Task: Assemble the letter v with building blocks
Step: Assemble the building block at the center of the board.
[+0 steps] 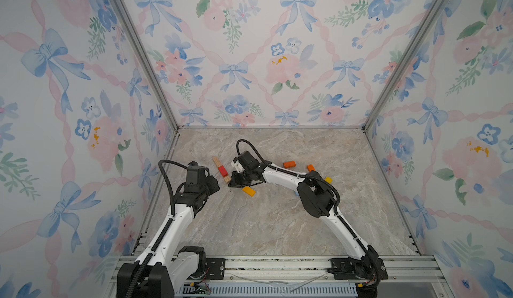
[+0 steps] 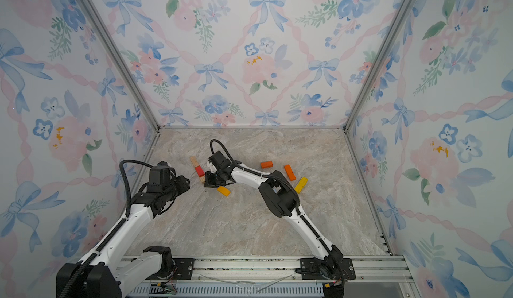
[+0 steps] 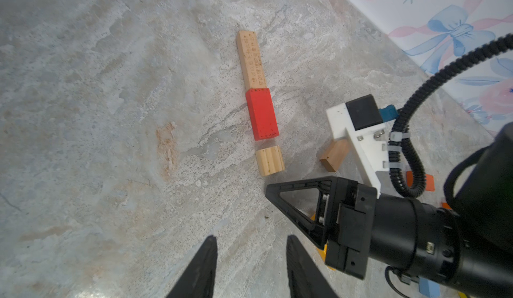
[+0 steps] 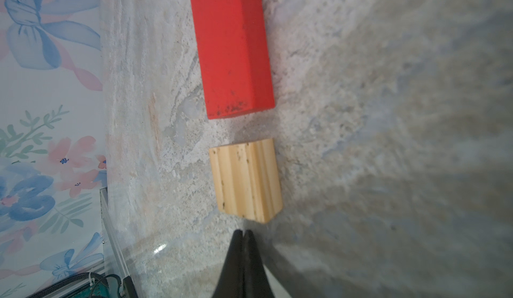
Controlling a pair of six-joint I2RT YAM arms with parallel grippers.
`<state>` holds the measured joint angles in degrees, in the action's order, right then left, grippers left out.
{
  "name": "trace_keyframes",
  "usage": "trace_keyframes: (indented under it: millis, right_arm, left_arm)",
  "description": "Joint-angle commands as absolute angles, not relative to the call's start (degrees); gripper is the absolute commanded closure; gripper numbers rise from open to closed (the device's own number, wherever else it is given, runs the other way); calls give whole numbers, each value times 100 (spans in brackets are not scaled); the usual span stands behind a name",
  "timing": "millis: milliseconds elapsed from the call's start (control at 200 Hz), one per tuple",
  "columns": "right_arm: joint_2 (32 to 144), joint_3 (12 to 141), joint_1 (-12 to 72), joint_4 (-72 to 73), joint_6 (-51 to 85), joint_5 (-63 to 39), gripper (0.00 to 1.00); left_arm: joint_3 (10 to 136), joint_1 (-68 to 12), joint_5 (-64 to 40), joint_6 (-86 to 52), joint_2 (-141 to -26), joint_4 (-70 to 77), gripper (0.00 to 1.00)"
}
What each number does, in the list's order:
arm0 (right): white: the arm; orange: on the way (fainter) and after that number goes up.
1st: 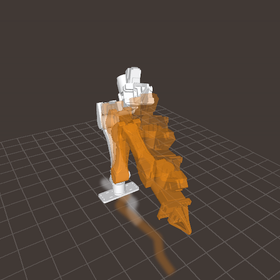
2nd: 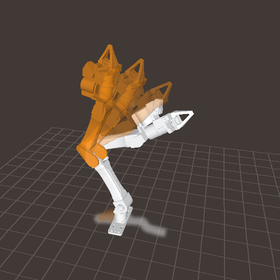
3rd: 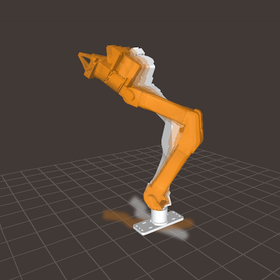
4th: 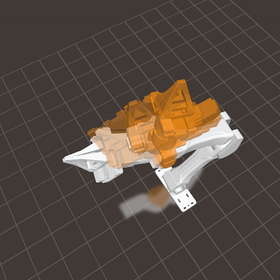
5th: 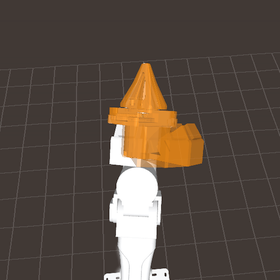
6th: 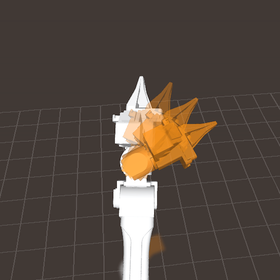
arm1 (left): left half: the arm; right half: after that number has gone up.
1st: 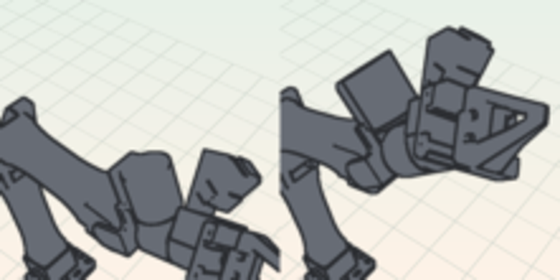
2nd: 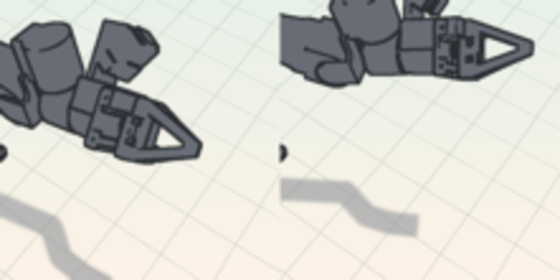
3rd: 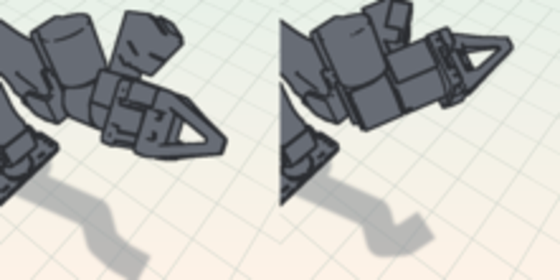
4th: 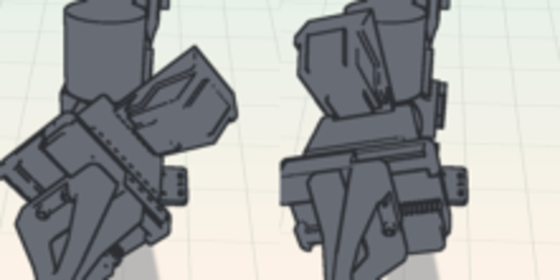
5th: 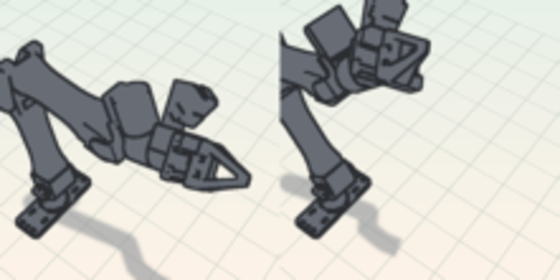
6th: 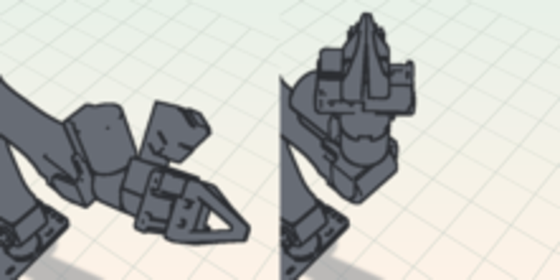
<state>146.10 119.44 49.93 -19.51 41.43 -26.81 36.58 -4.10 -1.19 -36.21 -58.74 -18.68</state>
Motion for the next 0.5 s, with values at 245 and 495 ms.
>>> trace_keyframes:
  millis: [245, 495]
  right_arm:
    - [14911, 12059, 4939, -2191, 4228, -2584, 100]
    - [14959, 12112, 4913, -2215, 4246, -2574, 100]
  left_arm:
    - [3561, -369, -215, -3739, -5819, -1846, 56]
    - [3532, -369, -225, -3810, -5856, -1795, 56]
